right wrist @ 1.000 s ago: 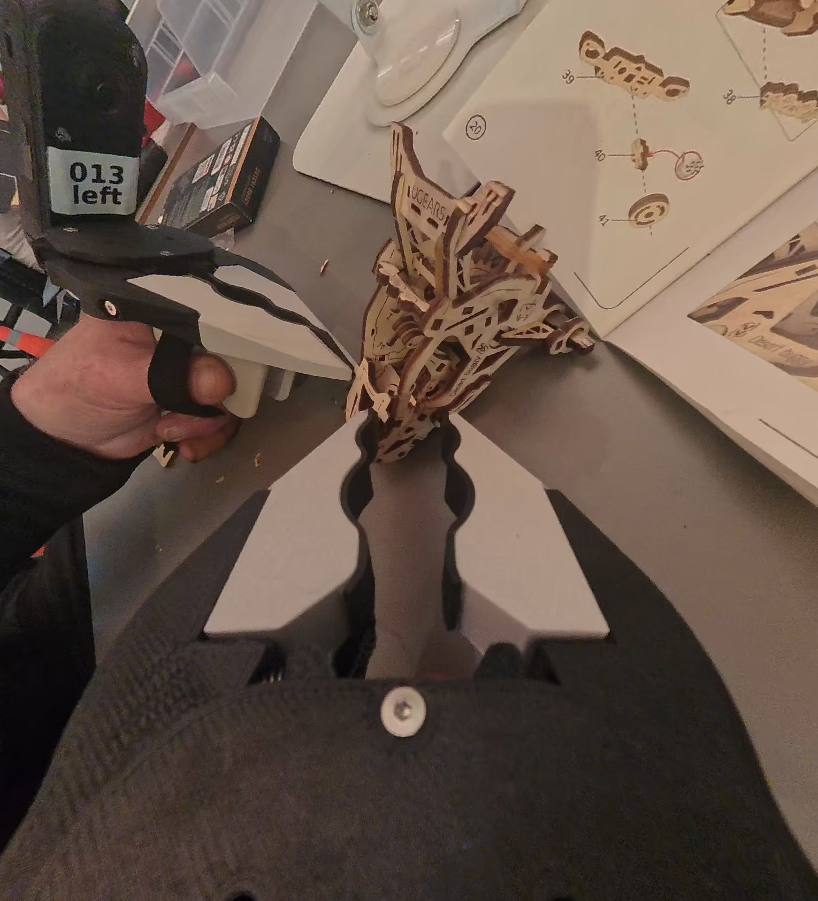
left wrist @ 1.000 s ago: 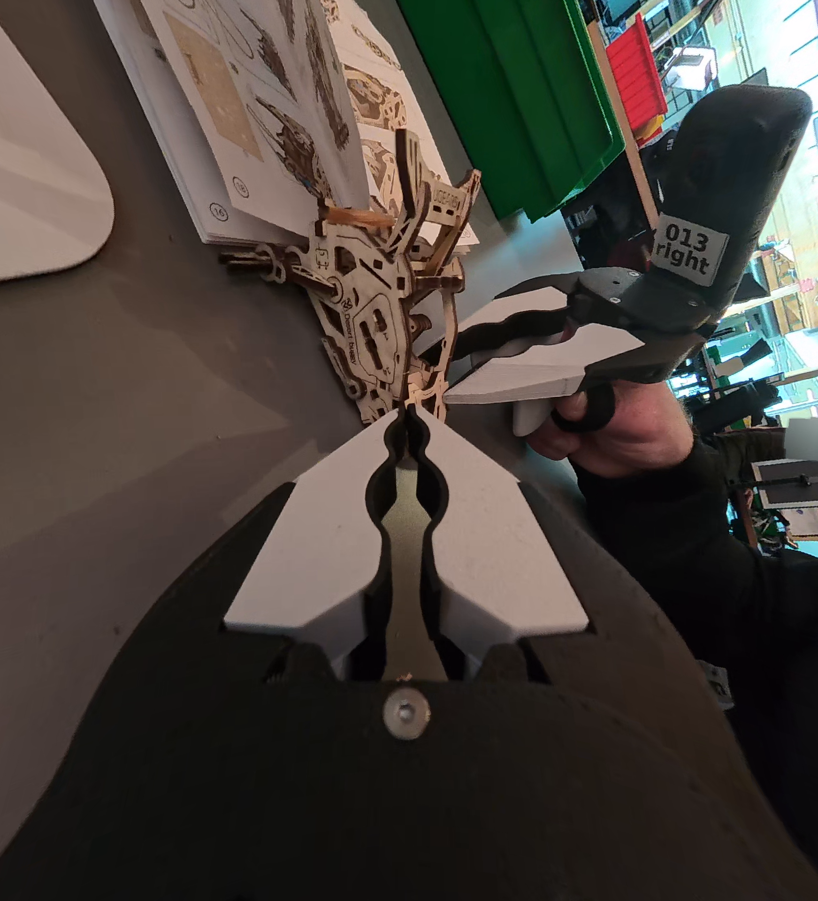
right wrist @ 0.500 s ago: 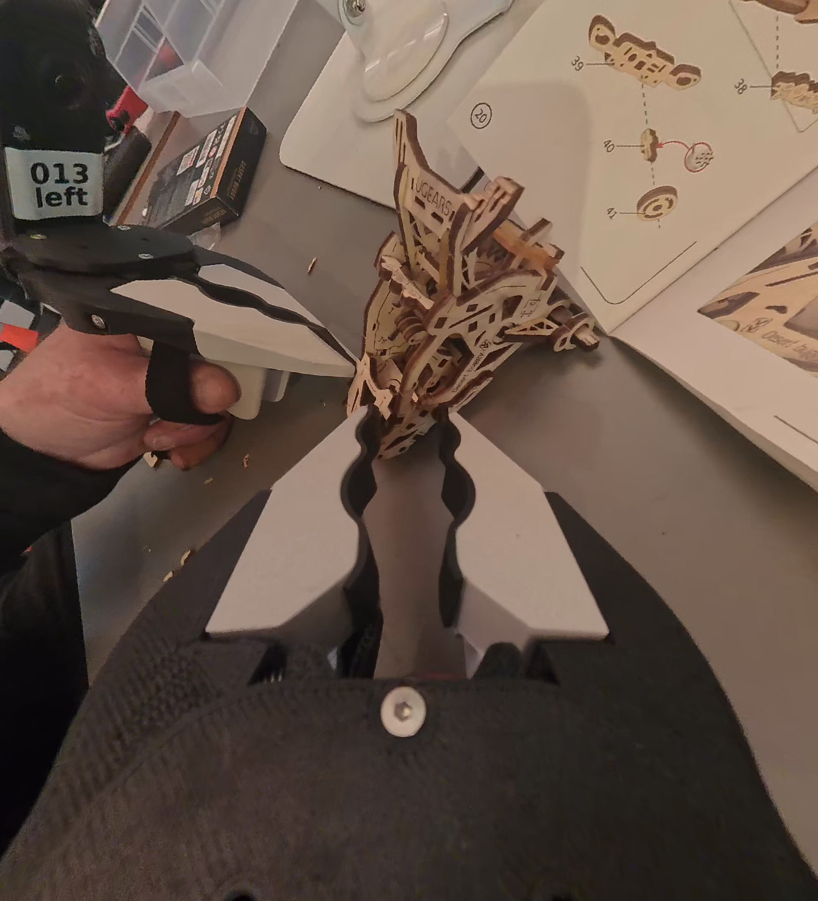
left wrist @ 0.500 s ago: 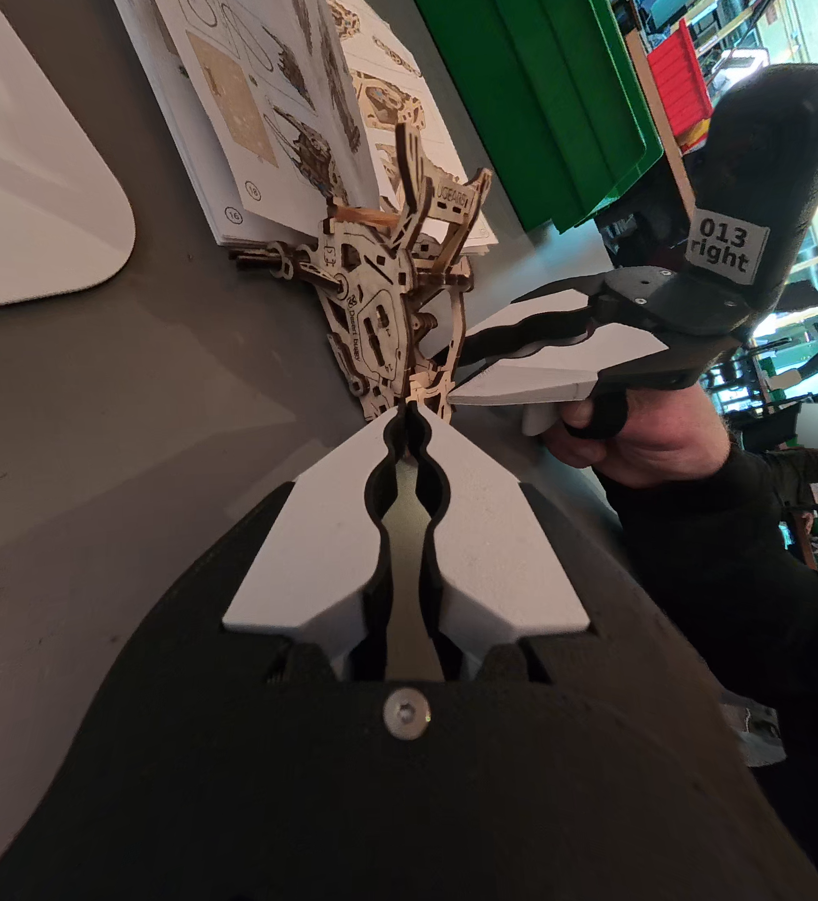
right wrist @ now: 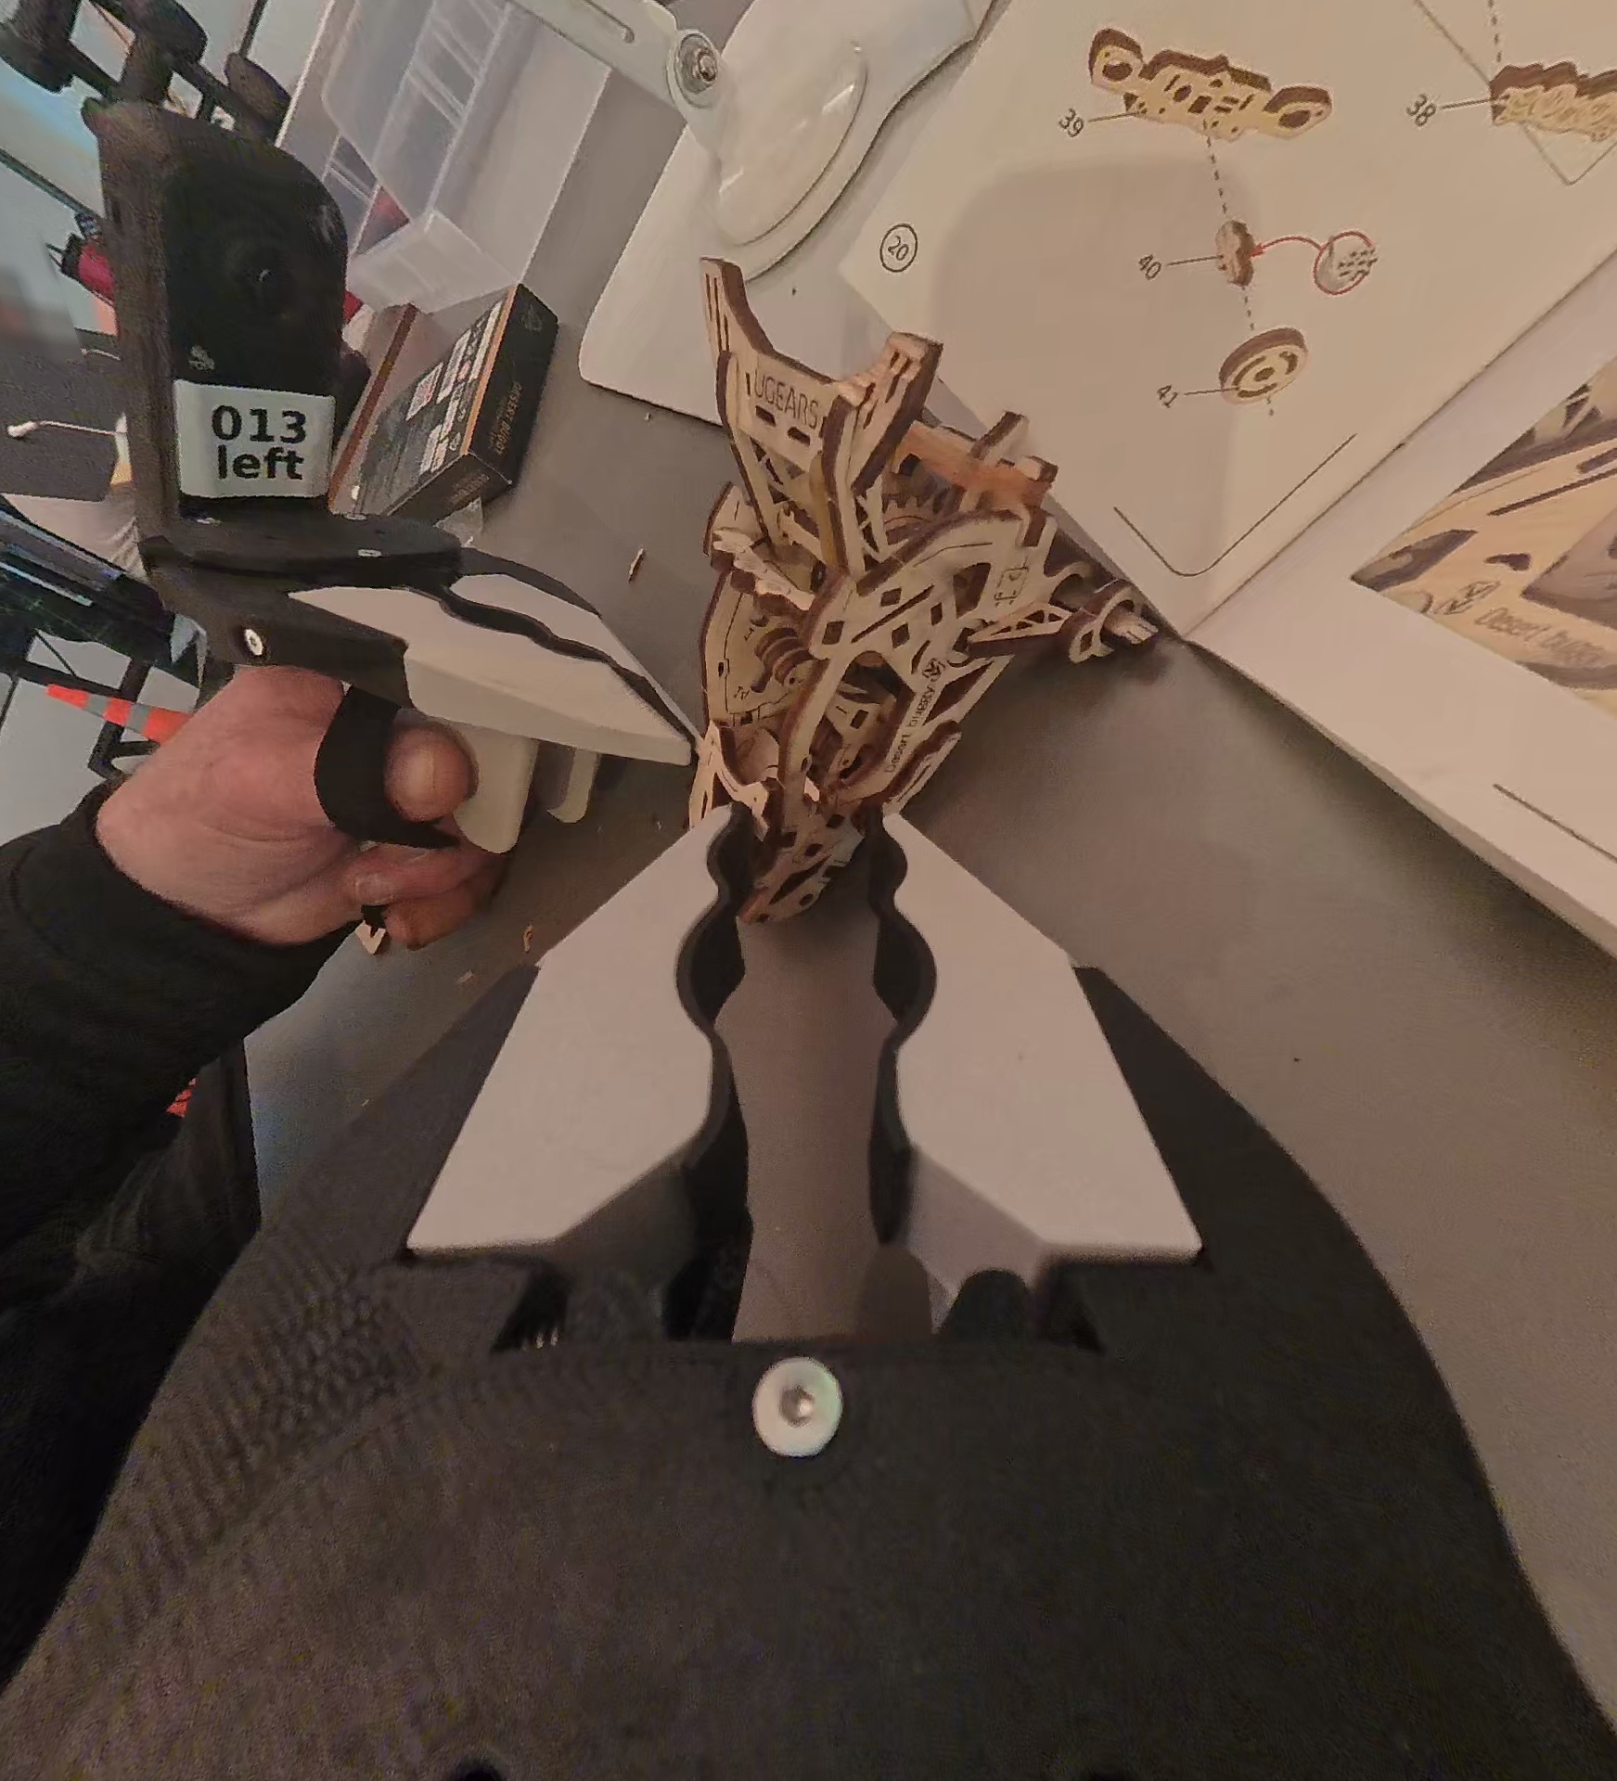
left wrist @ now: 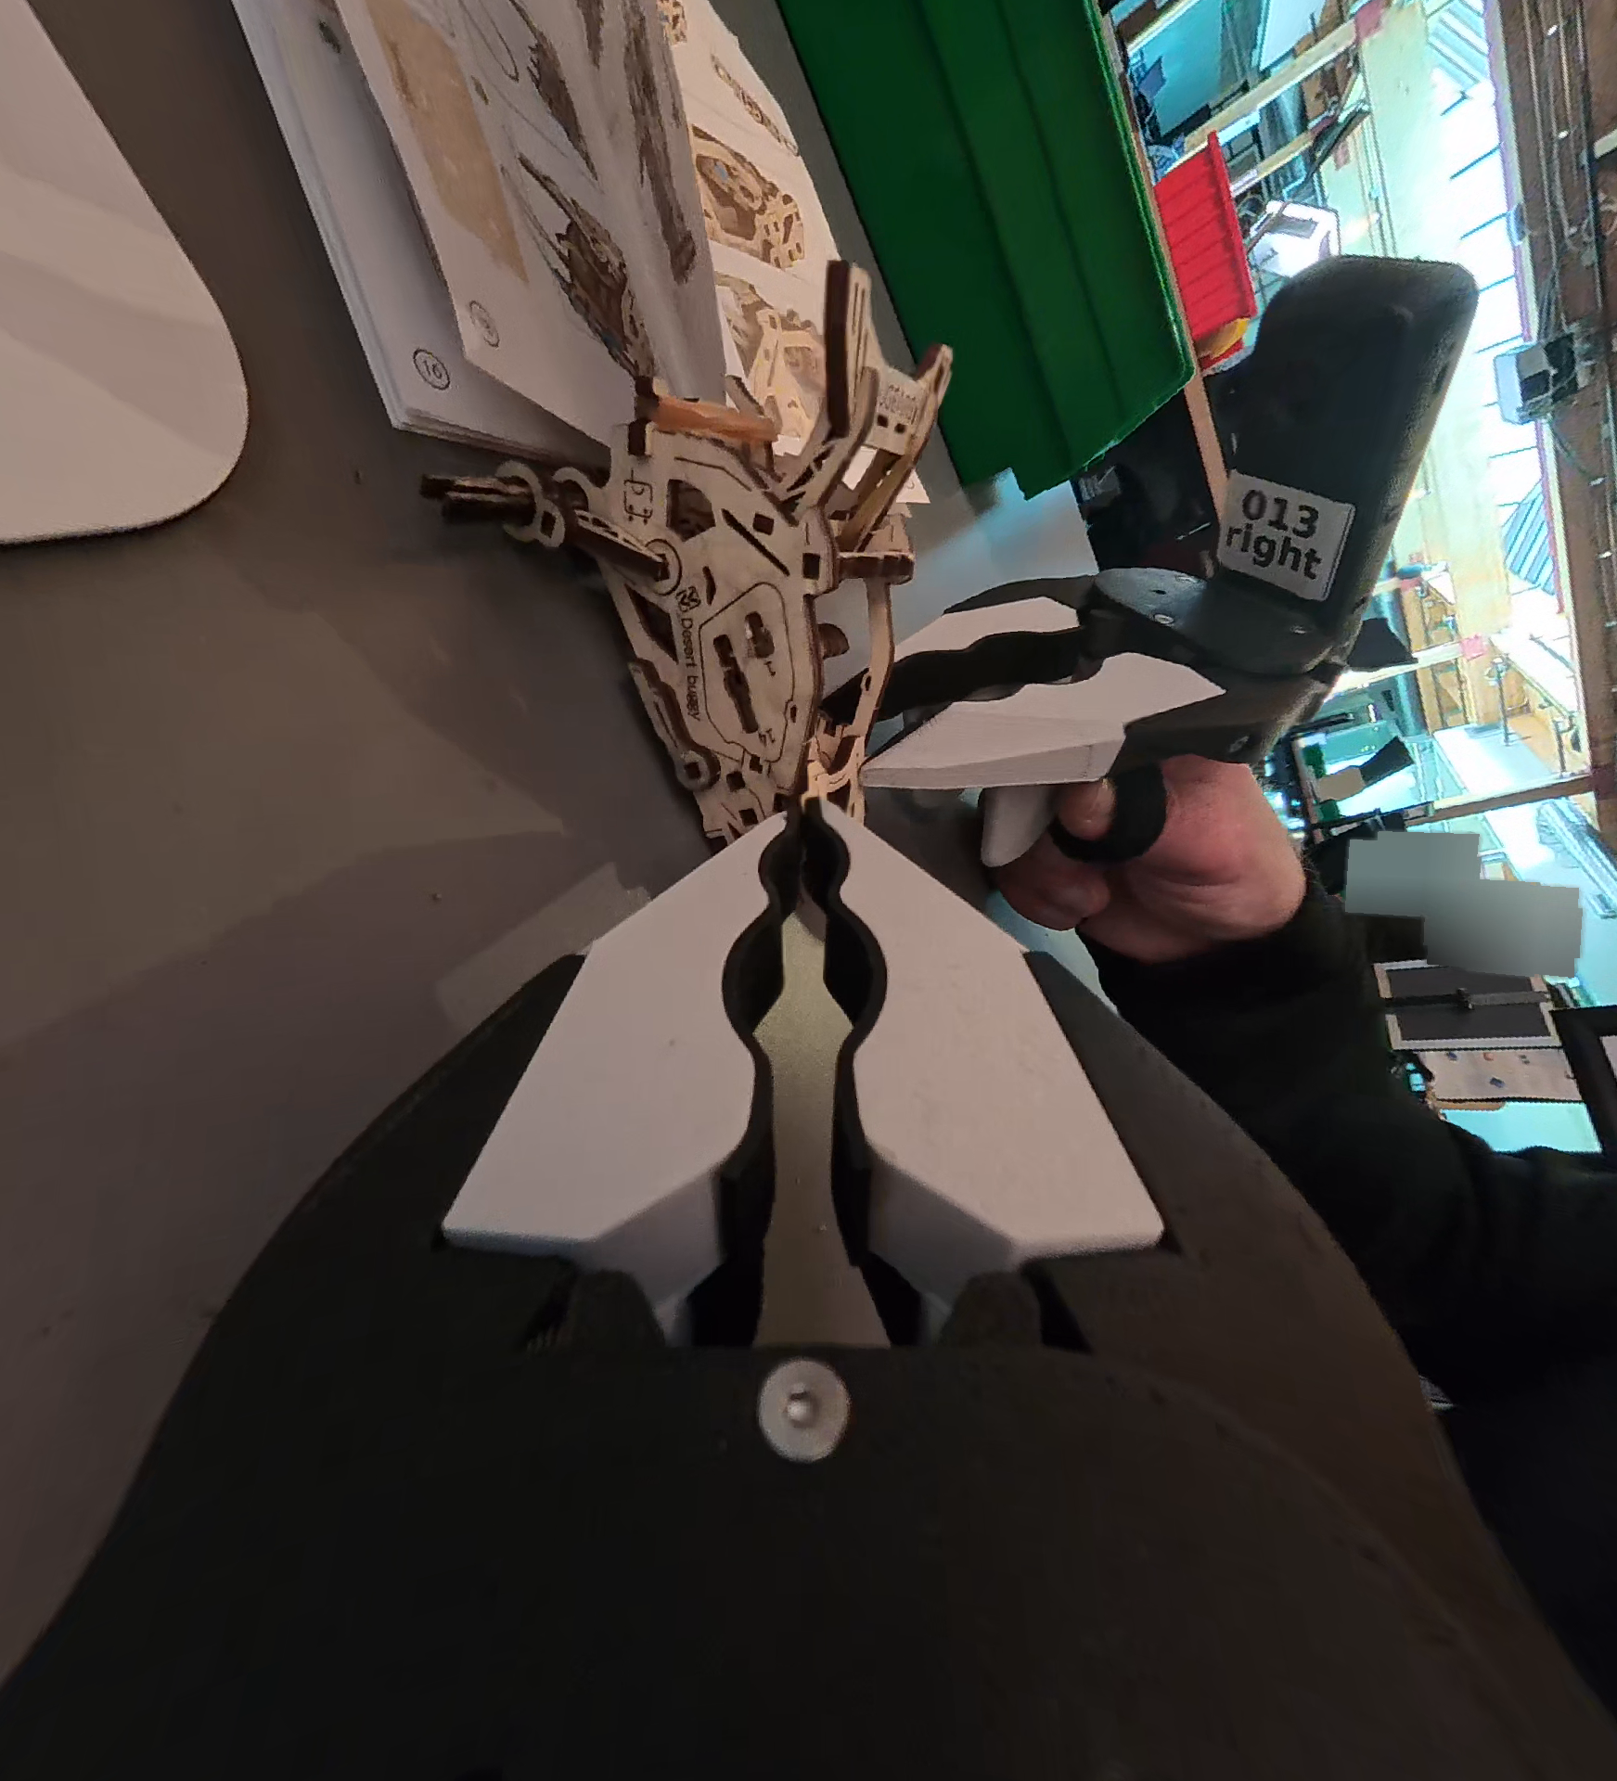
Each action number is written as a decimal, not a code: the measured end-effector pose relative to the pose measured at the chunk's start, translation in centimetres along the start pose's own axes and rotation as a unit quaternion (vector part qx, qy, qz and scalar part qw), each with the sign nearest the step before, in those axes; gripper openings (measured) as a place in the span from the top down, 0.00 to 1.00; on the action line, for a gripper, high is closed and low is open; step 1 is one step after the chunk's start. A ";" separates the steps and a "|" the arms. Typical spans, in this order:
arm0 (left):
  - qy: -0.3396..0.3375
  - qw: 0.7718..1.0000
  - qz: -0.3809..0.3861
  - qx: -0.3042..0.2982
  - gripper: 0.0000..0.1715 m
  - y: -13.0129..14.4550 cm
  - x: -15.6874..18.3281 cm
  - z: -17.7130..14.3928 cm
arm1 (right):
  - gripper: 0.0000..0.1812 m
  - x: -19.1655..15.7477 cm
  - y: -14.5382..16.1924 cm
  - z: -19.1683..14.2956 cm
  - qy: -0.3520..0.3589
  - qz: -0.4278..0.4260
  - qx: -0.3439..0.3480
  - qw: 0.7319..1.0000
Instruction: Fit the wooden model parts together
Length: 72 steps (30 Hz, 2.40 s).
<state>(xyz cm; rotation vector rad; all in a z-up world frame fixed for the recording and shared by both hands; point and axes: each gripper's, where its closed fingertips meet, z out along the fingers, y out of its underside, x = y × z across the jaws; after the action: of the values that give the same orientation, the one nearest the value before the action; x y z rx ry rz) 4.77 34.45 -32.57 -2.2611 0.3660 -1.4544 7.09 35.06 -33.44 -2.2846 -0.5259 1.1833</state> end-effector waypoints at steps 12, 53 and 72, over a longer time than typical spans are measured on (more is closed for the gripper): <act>-0.025 1.000 0.007 0.014 1.00 -0.5 -0.3 0.5 | 0.99 -0.1 -0.4 0.2 0.017 -0.025 0.006 1.000; 0.029 0.997 0.029 0.067 0.95 -1.7 1.6 -0.5 | 1.00 -4.2 -3.4 -6.9 0.059 -0.315 0.173 0.931; -0.080 0.993 0.050 0.067 0.87 -1.3 0.5 1.8 | 0.89 2.8 -2.0 -1.4 0.012 -0.152 -0.038 0.988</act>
<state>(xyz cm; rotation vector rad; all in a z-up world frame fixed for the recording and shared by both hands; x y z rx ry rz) 6.64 35.74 -32.16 -2.2002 0.3158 -1.2021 9.55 37.85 -33.32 -2.1799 -0.8874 0.9979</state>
